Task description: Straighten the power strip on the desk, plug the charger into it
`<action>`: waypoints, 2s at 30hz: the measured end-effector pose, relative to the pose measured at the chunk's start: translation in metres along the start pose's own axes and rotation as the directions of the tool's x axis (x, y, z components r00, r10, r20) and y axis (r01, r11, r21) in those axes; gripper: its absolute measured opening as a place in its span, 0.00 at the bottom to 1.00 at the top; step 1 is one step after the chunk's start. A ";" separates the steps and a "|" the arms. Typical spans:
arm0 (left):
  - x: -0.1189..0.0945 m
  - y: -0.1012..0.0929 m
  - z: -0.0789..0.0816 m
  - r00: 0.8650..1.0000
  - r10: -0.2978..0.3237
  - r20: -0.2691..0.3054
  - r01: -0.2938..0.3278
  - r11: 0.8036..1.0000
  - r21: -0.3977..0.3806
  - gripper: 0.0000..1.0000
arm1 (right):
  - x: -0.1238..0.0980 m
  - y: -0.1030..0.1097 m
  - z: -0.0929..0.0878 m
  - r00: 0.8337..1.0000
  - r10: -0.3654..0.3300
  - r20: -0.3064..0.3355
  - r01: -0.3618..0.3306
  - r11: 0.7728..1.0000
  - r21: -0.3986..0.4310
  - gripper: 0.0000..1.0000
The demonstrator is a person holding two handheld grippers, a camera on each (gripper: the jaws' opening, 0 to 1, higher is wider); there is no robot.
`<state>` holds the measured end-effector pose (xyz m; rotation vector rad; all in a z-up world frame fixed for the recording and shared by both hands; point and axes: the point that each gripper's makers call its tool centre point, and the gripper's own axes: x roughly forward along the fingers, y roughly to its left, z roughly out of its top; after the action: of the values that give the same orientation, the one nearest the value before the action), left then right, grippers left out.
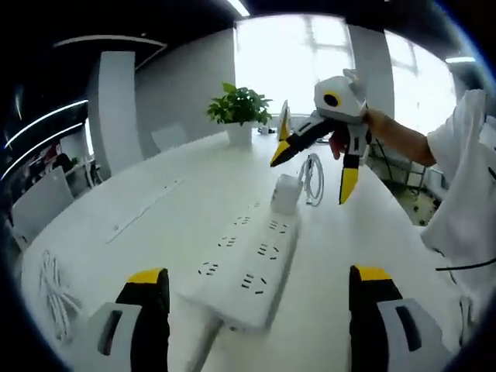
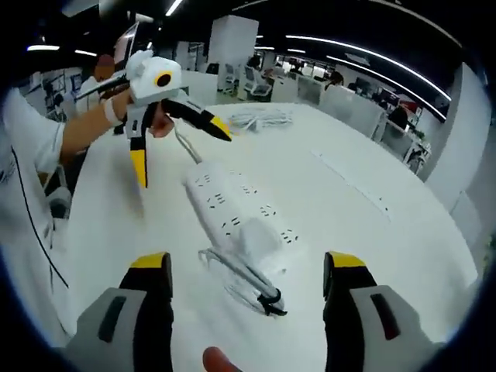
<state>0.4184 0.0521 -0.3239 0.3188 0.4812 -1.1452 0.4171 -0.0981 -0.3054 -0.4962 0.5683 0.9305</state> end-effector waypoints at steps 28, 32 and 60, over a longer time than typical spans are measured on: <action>-0.062 -0.062 -0.007 0.965 0.260 0.032 -0.257 0.963 -0.079 0.96 | -0.047 0.026 -0.033 0.992 -0.116 0.051 0.110 0.988 0.105 0.86; -0.071 -0.064 0.003 0.947 0.306 0.098 -0.295 0.949 -0.113 0.96 | -0.053 0.026 -0.027 0.985 -0.151 0.086 0.138 0.981 0.136 0.89; -0.119 -0.121 -0.035 0.927 0.373 0.039 -0.355 0.905 -0.235 0.96 | -0.115 0.059 -0.061 0.966 -0.247 0.072 0.229 0.952 0.203 0.84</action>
<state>0.2606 0.1159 -0.2920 0.1537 0.4501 -0.7268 0.2981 -0.1750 -0.2857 -0.3339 0.4930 0.6569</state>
